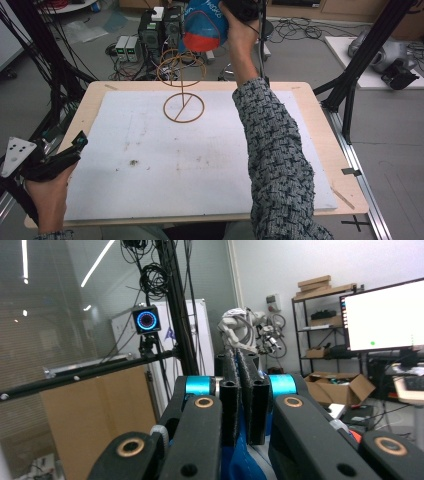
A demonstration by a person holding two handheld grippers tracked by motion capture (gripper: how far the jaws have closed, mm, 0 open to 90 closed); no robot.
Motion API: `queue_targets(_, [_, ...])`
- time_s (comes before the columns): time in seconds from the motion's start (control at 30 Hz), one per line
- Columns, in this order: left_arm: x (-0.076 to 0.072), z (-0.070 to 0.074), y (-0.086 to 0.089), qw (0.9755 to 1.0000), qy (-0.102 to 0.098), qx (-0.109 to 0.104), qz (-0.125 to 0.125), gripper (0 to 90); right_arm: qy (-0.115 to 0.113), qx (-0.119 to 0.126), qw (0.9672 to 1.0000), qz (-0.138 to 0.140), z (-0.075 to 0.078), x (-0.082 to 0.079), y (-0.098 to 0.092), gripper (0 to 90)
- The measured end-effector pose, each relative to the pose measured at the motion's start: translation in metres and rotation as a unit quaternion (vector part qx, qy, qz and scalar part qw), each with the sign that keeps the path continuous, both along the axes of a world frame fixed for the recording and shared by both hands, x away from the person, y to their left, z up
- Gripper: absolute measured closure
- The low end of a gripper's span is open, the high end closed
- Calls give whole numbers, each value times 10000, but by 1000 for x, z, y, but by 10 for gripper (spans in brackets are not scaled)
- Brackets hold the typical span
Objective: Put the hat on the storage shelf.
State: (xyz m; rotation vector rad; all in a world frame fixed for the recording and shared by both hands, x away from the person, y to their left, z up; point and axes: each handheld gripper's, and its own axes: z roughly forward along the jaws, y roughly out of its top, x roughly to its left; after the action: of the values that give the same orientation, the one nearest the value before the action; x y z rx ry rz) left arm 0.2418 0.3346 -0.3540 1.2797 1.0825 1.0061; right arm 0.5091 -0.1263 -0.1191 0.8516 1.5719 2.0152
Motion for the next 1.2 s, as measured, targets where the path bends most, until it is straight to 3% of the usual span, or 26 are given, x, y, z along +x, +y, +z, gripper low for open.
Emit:
queue_targets(0.37, [0, 0, 0, 10000, -5, 6, -11, 204, 229, 89, 9996, 154, -18, 7, 4, 882])
queue_targets(0.8, [0, 0, -1, 10000, -15, 5, -12, 204, 609, -381, 9969, 306, -50, 14, 16, 881])
queue_targets(1.2, [-1, 2, -1, 10000, -41, 28, -21, 203, 865, -630, 9938, 312, -74, 19, 23, 881])
